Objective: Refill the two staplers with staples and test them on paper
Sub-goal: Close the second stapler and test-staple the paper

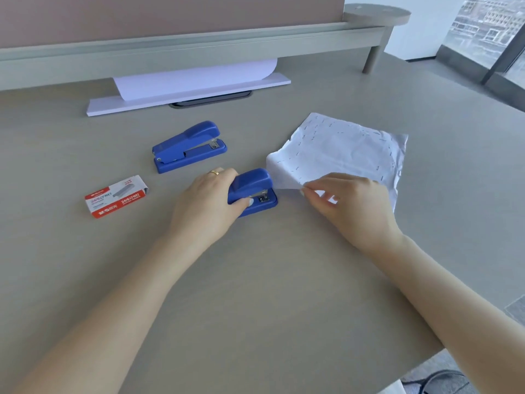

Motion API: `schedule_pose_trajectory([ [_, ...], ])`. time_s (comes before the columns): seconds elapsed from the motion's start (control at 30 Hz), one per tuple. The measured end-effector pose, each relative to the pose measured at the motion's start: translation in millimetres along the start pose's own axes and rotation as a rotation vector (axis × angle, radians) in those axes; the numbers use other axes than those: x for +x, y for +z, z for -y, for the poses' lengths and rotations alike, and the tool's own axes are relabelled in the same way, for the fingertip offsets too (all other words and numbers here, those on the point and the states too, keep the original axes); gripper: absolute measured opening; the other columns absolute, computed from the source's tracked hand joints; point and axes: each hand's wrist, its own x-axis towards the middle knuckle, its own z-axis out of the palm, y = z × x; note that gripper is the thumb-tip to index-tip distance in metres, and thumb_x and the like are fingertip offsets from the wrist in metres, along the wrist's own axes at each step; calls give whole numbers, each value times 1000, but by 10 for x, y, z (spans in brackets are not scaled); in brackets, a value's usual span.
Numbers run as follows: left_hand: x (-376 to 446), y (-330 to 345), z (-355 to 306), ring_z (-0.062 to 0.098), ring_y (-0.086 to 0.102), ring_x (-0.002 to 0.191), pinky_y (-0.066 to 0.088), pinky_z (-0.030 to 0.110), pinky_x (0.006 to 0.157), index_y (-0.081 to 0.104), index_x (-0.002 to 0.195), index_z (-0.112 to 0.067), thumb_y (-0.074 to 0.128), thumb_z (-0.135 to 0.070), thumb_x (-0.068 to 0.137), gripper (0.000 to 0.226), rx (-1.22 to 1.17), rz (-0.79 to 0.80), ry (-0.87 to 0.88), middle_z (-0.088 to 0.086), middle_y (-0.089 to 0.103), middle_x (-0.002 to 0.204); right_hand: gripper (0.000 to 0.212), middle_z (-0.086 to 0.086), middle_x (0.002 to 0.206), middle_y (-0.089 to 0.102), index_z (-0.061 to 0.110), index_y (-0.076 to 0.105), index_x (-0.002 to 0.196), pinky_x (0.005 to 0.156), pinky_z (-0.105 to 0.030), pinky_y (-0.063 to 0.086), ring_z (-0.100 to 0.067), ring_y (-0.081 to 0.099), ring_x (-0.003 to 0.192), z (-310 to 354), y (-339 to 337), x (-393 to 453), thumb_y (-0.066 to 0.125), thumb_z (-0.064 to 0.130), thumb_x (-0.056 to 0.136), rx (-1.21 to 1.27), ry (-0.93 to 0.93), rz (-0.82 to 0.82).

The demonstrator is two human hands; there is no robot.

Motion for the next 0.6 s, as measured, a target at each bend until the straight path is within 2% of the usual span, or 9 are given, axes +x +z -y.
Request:
schedule_pose_trajectory([
  [0.07, -4, 10, -3, 21, 43, 71, 23, 28, 49, 45, 77, -14, 58, -34, 83, 24, 18, -41, -3, -2, 45, 74, 24, 0, 58, 65, 20, 68, 61, 40, -27, 45, -22, 57, 50, -49, -18, 8, 58, 25, 82, -9, 28, -7],
  [0.17, -24, 34, -19, 23, 44, 74, 24, 31, 56, 45, 79, -12, 57, -35, 83, 26, 36, -91, -14, 1, 49, 79, 29, 1, 55, 62, 20, 65, 59, 39, -25, 39, -22, 56, 49, -44, 3, -19, 54, 27, 84, -29, -46, 42],
  [0.37, -49, 60, -45, 22, 45, 75, 27, 30, 58, 46, 81, -11, 57, -36, 84, 27, 61, -114, -24, 2, 52, 82, 24, 2, 59, 63, 17, 64, 59, 38, -26, 41, -17, 54, 47, -16, -7, 39, 58, 19, 83, 4, -20, -72],
  [0.6, -59, 69, -61, 22, 44, 76, 29, 31, 59, 44, 81, -11, 55, -36, 85, 28, 75, -119, -28, 2, 51, 82, 21, 4, 58, 63, 20, 65, 59, 39, -22, 38, -15, 50, 45, 14, 64, -5, 60, 18, 78, -21, -76, 23],
])
